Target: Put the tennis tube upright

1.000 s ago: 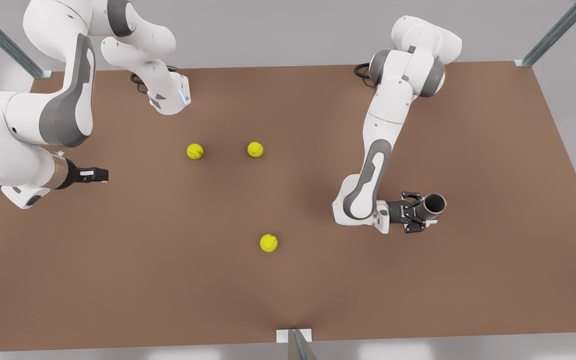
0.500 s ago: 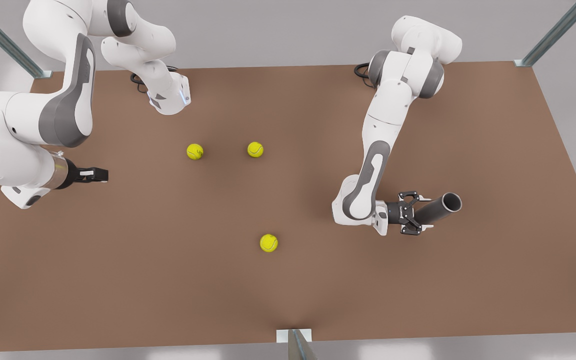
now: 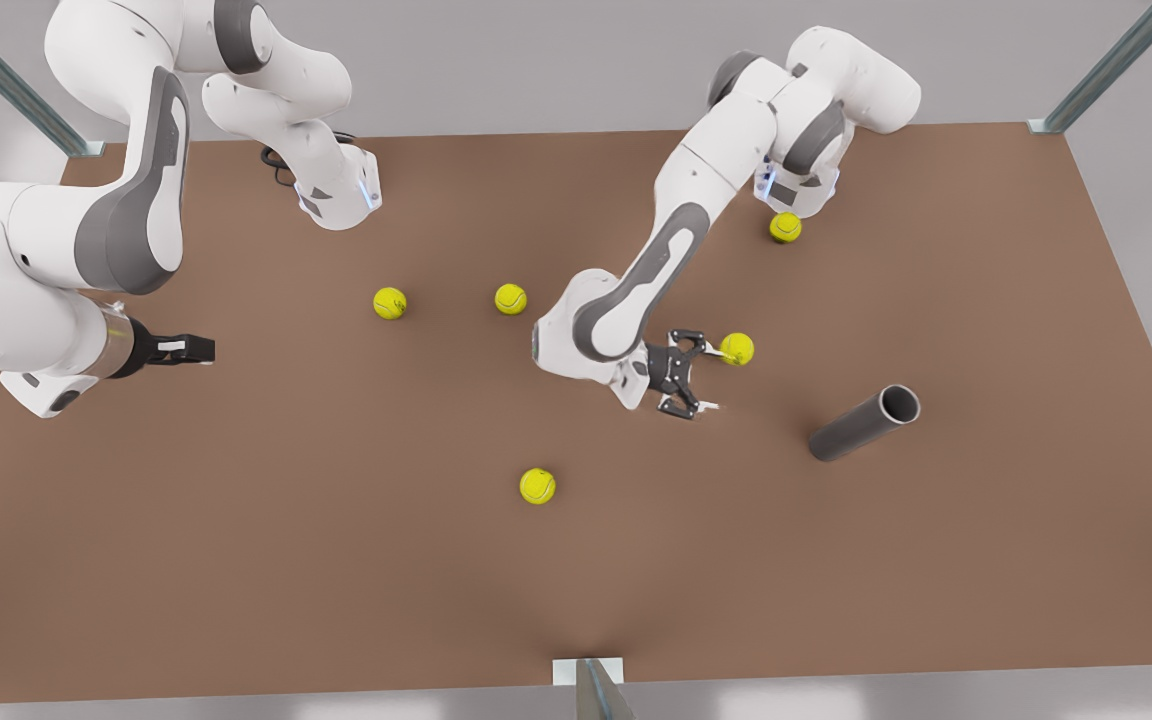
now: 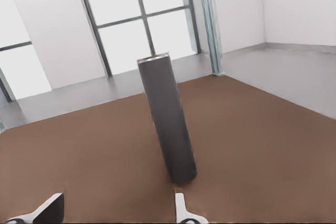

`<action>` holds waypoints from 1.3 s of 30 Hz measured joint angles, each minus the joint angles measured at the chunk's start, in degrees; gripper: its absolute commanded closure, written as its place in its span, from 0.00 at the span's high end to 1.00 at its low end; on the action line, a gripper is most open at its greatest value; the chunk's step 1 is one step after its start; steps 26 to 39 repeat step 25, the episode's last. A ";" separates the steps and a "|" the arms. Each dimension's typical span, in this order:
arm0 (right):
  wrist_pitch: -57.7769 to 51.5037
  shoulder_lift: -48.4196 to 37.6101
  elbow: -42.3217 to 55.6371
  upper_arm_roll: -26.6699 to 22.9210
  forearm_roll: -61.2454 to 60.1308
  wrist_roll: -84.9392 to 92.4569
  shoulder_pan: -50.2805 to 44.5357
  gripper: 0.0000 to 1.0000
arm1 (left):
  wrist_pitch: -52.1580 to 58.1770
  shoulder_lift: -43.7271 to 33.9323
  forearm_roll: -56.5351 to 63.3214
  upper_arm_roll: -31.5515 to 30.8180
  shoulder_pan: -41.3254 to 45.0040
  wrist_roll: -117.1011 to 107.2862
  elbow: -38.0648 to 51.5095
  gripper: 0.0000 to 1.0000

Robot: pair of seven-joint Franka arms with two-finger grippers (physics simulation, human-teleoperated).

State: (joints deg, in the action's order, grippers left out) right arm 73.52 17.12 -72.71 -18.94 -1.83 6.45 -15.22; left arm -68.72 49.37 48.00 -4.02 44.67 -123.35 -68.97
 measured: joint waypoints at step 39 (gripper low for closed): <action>3.09 -5.88 -1.86 6.30 3.74 -0.06 3.30 1.00 | -17.75 -39.64 -45.87 -1.08 -35.63 91.22 -10.35 1.00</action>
